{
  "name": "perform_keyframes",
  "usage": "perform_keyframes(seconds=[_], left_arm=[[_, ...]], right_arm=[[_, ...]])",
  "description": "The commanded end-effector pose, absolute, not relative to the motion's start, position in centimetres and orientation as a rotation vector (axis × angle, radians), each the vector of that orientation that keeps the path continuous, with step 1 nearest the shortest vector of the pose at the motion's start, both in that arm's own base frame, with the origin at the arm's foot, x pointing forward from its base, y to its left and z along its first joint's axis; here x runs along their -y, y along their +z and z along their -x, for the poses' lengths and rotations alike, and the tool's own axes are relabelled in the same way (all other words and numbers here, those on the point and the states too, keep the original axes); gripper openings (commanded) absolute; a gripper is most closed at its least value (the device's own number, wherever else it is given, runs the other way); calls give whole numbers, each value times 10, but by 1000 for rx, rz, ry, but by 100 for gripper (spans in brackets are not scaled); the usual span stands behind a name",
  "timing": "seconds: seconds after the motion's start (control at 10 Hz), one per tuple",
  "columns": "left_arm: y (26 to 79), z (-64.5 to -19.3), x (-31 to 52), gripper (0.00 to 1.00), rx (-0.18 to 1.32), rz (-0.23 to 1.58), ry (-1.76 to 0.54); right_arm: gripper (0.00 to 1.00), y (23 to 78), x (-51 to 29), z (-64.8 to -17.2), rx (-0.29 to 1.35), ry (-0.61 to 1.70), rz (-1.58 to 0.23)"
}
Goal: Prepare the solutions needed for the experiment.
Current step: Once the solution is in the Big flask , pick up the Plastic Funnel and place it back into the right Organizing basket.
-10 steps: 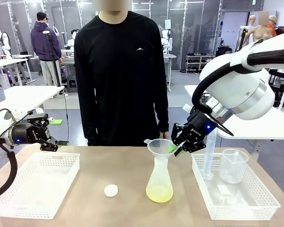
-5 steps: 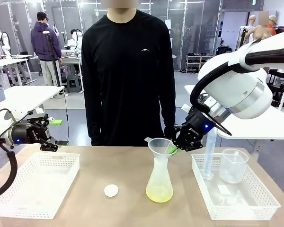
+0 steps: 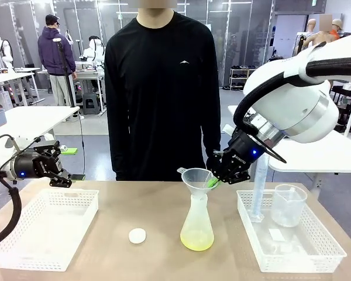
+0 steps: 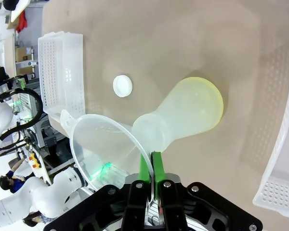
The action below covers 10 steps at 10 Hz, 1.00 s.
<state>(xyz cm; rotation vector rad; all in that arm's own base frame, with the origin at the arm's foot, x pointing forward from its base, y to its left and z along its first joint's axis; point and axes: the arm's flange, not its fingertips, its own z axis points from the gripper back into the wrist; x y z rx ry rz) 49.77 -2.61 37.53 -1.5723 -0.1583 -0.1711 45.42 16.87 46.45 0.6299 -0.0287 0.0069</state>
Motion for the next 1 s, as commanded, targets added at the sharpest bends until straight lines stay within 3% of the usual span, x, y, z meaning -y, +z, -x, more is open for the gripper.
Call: perform_keyframes(seconds=[0.0, 0.9], left_arm=[[376, -497, 27, 100, 158, 1574, -173], [376, -497, 27, 100, 158, 1574, -173]], right_arm=[[0, 486, -177, -444, 49, -6, -568], [0, 581, -181, -419, 175, 79, -503]])
